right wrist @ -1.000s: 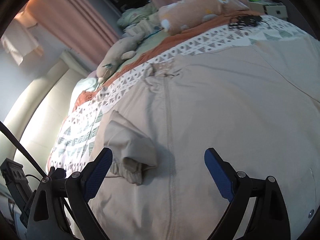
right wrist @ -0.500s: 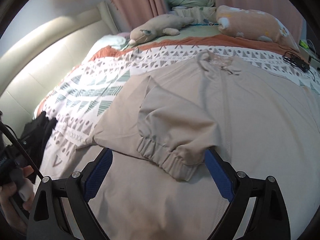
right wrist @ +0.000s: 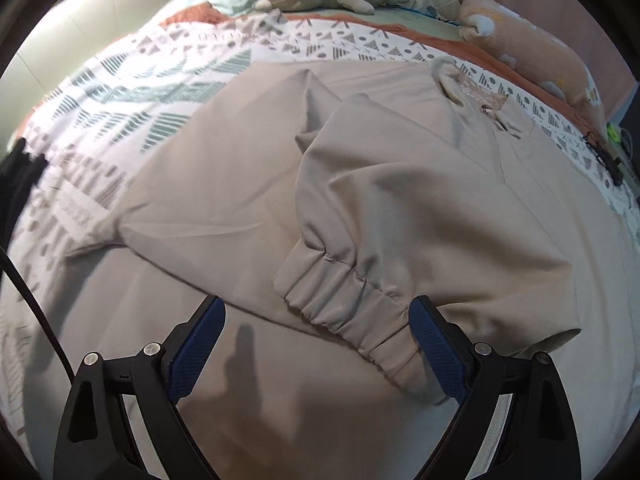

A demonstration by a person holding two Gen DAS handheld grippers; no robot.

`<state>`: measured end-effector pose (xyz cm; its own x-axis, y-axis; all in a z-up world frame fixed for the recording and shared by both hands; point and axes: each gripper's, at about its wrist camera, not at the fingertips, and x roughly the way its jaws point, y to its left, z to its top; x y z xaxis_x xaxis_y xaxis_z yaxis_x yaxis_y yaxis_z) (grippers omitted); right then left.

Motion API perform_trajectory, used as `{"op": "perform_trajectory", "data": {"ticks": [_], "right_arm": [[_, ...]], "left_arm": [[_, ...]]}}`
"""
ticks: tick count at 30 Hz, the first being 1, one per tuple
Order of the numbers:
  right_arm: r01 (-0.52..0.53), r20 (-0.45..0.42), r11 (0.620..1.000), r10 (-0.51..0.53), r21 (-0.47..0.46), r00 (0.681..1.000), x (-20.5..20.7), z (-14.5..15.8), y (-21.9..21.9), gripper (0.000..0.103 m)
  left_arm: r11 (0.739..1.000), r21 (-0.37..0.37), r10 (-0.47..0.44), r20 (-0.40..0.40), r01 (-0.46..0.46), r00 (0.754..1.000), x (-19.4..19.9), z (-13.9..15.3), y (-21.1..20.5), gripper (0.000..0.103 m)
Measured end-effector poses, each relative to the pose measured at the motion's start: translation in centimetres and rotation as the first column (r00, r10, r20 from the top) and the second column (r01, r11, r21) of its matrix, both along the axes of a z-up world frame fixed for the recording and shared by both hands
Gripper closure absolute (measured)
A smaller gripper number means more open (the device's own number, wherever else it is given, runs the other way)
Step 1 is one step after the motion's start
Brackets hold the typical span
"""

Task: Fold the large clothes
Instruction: 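Grasp the other sleeve cuff with the right tool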

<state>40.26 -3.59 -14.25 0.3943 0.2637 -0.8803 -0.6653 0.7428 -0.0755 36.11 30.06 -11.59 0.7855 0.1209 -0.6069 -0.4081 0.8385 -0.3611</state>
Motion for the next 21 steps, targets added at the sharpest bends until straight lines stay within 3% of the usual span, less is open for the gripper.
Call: {"op": "perform_trajectory", "data": {"ticks": [3, 5, 6, 7, 8, 13, 21], "right_arm": [[0.006, 0.019, 0.999, -0.005, -0.033, 1.000, 0.7, -0.7, 1.3, 0.014], [0.018, 0.028, 0.997, -0.016, -0.068, 0.999, 1.3, -1.0, 1.5, 0.063], [0.025, 0.016, 0.998, -0.024, -0.066, 1.000, 1.6, -1.0, 1.3, 0.070], [0.028, -0.007, 0.999, -0.028, -0.044, 1.000, 2.1, -0.8, 1.2, 0.085], [0.030, -0.019, 0.999, -0.031, -0.029, 0.999, 2.3, -0.4, 0.8, 0.091], [0.032, 0.011, 0.999, -0.032, 0.029, 0.999, 2.6, 2.6, -1.0, 0.096], [0.065, 0.084, 0.989, -0.077, 0.134, 0.994, 2.8, 9.3, -5.6, 0.097]], "left_arm": [[1.000, 0.001, 0.011, 0.012, -0.011, 1.000, -0.1, 0.3, 0.1, 0.000], [1.000, 0.004, 0.011, 0.018, -0.011, 1.000, -0.1, 0.4, 0.0, 0.000], [1.000, 0.007, 0.012, 0.018, -0.012, 1.000, -0.1, 0.5, 0.0, 0.000], [1.000, 0.013, 0.015, 0.017, -0.015, 1.000, -0.1, 0.5, -0.1, 0.000], [1.000, 0.020, 0.017, 0.020, -0.017, 1.000, -0.1, 0.7, -0.2, 0.000], [0.999, 0.017, 0.037, 0.067, -0.038, 0.997, -0.5, 1.5, -0.2, 0.000], [0.998, 0.049, 0.038, 0.064, -0.042, 0.997, -0.2, 1.8, -0.6, 0.000]]}}
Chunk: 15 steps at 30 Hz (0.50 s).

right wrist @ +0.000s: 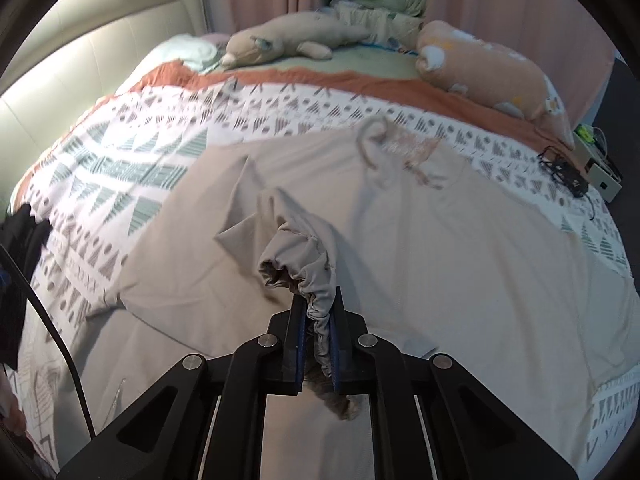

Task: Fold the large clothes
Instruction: 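Grasp the other sleeve cuff with the right tool, then lay the held sleeve across the jacket body and open the right tool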

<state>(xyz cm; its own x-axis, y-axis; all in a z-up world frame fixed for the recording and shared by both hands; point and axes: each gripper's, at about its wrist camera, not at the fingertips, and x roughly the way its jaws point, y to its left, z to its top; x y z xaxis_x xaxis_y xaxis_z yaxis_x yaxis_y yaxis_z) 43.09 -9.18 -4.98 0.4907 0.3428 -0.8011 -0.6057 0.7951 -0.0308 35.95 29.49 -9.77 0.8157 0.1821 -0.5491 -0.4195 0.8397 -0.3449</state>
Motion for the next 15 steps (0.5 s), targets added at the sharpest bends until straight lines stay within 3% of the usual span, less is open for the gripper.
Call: {"op": "perform_trajectory", "data": {"ticks": [5, 9, 12, 13, 14, 15], "right_arm": [[0.065, 0.031, 0.997, -0.066, 0.047, 0.997, 0.0, 2.7, -4.6, 0.097], [0.185, 0.014, 0.981, -0.186, 0.059, 0.982, 1.3, 3.3, -7.9, 0.096], [0.255, -0.047, 0.965, -0.252, 0.061, 0.966, 2.4, 2.5, -10.0, 0.086], [0.282, -0.043, 0.957, -0.279, 0.065, 0.959, 2.3, 2.1, -10.7, 0.067], [0.299, -0.030, 0.952, -0.298, 0.065, 0.954, 2.1, 1.9, -11.2, 0.034], [0.309, -0.024, 0.948, -0.308, 0.073, 0.951, 1.8, 1.6, -11.7, 0.020]], "left_arm": [[0.999, 0.021, -0.033, -0.011, 0.033, 0.999, 1.0, 0.1, -1.3, 0.000], [0.998, 0.029, -0.056, -0.013, 0.057, 0.998, 1.7, 0.1, -2.3, 0.000], [0.997, 0.028, -0.066, -0.018, 0.067, 0.998, 2.2, 0.1, -2.8, 0.000], [0.997, 0.031, -0.068, -0.021, 0.069, 0.997, 2.4, 0.1, -3.0, 0.000], [0.997, 0.033, -0.072, -0.023, 0.072, 0.997, 2.6, 0.0, -3.2, 0.000], [0.997, 0.034, -0.075, -0.025, 0.076, 0.997, 2.7, 0.0, -3.3, 0.000]]}}
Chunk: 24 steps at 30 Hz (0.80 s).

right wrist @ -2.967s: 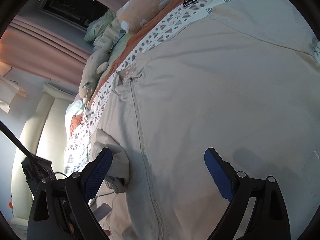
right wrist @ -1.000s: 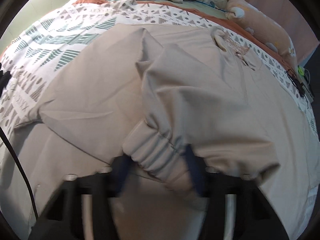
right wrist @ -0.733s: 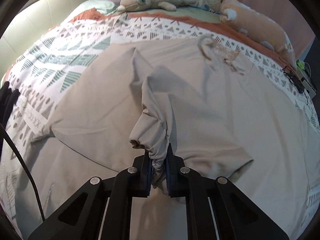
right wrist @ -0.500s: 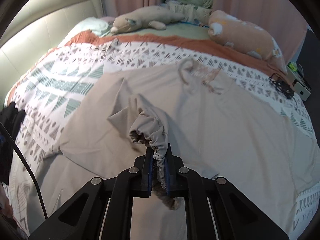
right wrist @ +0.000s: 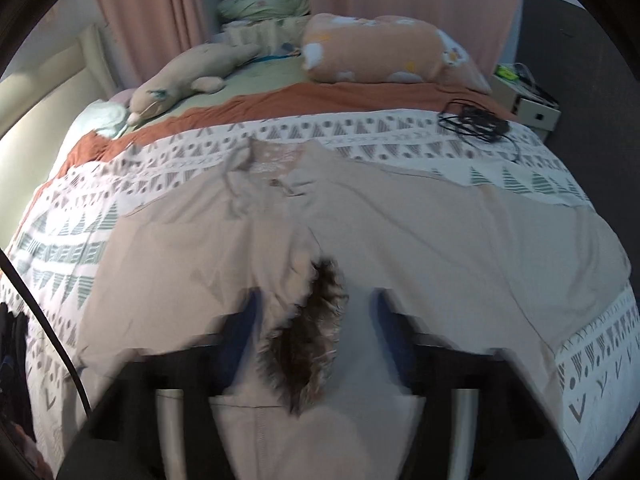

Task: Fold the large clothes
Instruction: 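Lay the held sleeve across the jacket body and open the right tool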

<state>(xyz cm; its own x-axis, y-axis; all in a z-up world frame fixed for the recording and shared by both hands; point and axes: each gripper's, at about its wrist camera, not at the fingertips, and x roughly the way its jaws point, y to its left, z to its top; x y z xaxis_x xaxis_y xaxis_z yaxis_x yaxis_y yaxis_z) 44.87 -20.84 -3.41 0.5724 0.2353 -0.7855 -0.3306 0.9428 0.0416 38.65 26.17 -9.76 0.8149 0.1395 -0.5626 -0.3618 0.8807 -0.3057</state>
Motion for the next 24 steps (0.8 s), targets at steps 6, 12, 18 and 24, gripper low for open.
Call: {"op": "perform_trajectory", "data": {"ticks": [6, 12, 18, 24], "right_arm": [[0.022, -0.107, 0.989, -0.006, 0.148, 0.994, -2.6, -4.1, -2.3, 0.014], [0.127, -0.205, 0.983, -0.099, 0.130, 0.974, -3.9, -10.8, -3.3, 0.014], [0.161, -0.270, 0.976, -0.116, 0.148, 0.956, -1.3, -12.7, -3.7, 0.055], [0.156, -0.264, 0.973, -0.107, 0.172, 0.959, 1.6, -12.8, -3.5, 0.066]], "left_arm": [[1.000, 0.023, -0.007, -0.023, 0.007, 1.000, 0.7, -0.3, -0.6, 0.000], [0.998, 0.053, -0.017, -0.065, 0.021, 0.998, 1.0, -1.0, -0.6, 0.000], [0.998, 0.053, -0.019, -0.187, 0.029, 0.982, 1.8, -4.1, 1.1, 0.000], [0.999, 0.043, -0.012, -0.320, 0.027, 0.947, 2.9, -7.6, 2.6, 0.014]]}}
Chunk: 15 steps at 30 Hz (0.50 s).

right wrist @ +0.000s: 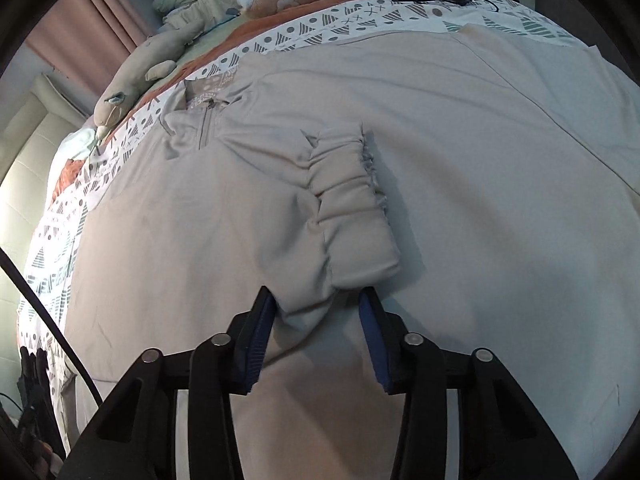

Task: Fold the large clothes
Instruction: 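Lay the held sleeve across the jacket body and open the right tool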

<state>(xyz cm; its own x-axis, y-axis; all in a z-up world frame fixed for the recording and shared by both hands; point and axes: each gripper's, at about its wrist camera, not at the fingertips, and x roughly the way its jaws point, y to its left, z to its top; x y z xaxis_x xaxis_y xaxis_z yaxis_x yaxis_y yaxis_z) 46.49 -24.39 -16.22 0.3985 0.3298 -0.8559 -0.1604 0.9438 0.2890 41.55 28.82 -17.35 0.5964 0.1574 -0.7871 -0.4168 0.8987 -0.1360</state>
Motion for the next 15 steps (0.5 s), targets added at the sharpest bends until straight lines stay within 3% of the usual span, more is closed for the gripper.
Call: {"op": "perform_trajectory", "data": {"ticks": [3, 9, 12, 15], "right_arm": [[-0.016, 0.007, 1.000, 0.016, 0.013, 1.000, 0.6, -0.5, 0.1, 0.074], [-0.020, 0.006, 0.997, 0.020, 0.078, 1.000, 1.8, -1.4, -0.4, 0.075], [-0.033, 0.002, 0.996, 0.033, 0.086, 0.999, 2.2, -1.3, -0.4, 0.075], [-0.015, -0.033, 0.992, 0.019, 0.124, 0.999, 2.2, -1.1, -1.2, 0.075]], "left_arm": [[1.000, -0.003, 0.007, -0.045, -0.008, 0.999, 0.6, -1.1, 0.5, 0.016], [0.999, 0.023, 0.039, -0.122, -0.037, 0.992, 1.9, -2.8, 0.4, 0.016], [0.986, 0.096, 0.147, -0.148, -0.133, 0.978, 2.0, -3.0, 1.5, 0.021], [0.978, 0.031, 0.208, -0.126, -0.205, 0.970, 1.2, -2.7, 2.8, 0.021]]}}
